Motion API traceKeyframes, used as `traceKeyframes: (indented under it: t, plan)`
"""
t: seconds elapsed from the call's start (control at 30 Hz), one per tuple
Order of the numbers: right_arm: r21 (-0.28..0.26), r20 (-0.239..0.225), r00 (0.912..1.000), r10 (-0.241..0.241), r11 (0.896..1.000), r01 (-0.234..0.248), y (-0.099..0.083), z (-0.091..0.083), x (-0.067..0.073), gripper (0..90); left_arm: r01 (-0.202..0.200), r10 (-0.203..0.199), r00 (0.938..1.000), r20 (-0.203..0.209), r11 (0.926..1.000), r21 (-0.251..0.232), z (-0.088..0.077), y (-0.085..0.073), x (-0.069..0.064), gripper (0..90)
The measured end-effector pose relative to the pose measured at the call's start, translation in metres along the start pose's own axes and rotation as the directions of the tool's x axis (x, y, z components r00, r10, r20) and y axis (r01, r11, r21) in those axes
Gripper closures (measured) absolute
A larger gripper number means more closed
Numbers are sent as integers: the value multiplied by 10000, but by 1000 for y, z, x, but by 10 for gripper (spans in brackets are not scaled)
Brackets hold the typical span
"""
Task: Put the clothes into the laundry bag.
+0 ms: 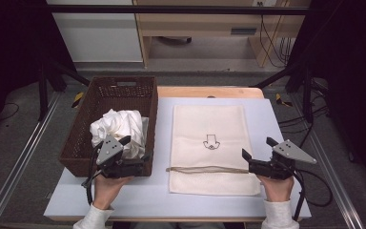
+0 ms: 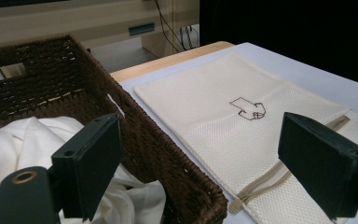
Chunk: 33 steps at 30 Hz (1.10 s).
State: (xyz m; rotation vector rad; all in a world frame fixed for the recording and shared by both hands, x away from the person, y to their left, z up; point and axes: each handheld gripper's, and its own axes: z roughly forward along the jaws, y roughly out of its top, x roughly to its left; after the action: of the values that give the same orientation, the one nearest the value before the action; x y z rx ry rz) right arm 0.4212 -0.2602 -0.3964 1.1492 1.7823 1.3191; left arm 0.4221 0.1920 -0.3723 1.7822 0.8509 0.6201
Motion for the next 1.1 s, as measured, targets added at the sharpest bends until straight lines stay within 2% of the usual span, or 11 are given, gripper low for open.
traceKeyframes:
  t: [0.17, 0.4, 0.73, 0.8, 0.83, 0.87, 0.9, 0.93, 1.0, 1.1]
  plan:
    - [69, -35, 10000, -34, 10000, 34, 0, 1, 3, 55, -39, 39, 9999, 98, 10000, 52, 3, 0, -8, 146]
    - [90, -116, 9999, -118, 9999, 120, 1, 2, 7, 63, -95, 103, 9991, 413, 9998, -195, 3, 1, -19, 183]
    - [322, -303, 9992, -252, 9991, 262, -1, 9, 14, 75, -427, 409, 9948, 933, 9989, 171, 18, -4, -43, 267]
    - [376, -351, 9989, -297, 9988, 310, -2, 11, 16, 78, -548, 513, 9912, 1220, 9982, 259, 22, -6, -49, 290]
    - [439, -435, 9985, -334, 9984, 353, -2, 13, 19, 82, -673, 619, 9884, 1384, 9971, 346, 27, -8, -56, 312]
    - [439, -435, 9985, -334, 9984, 353, -2, 13, 19, 82, -673, 619, 9884, 1384, 9971, 346, 27, -8, -56, 325]
    - [515, -515, 9979, -393, 9978, 420, -3, 15, 21, 88, -817, 728, 9840, 1628, 9955, 486, 32, -10, -62, 340]
    - [529, -566, 9976, -392, 9977, 422, -3, 16, 22, 93, -817, 728, 9840, 1628, 9955, 486, 32, -10, -62, 352]
    - [599, -665, 9969, -431, 9971, 471, -4, 18, 24, 102, -947, 818, 9769, 1974, 9939, 569, 39, -15, -71, 385]
    - [673, -761, 9959, -485, 9963, 536, -4, 20, 26, 111, -1018, 850, 9743, 2085, 9923, 709, 43, -19, -75, 436]
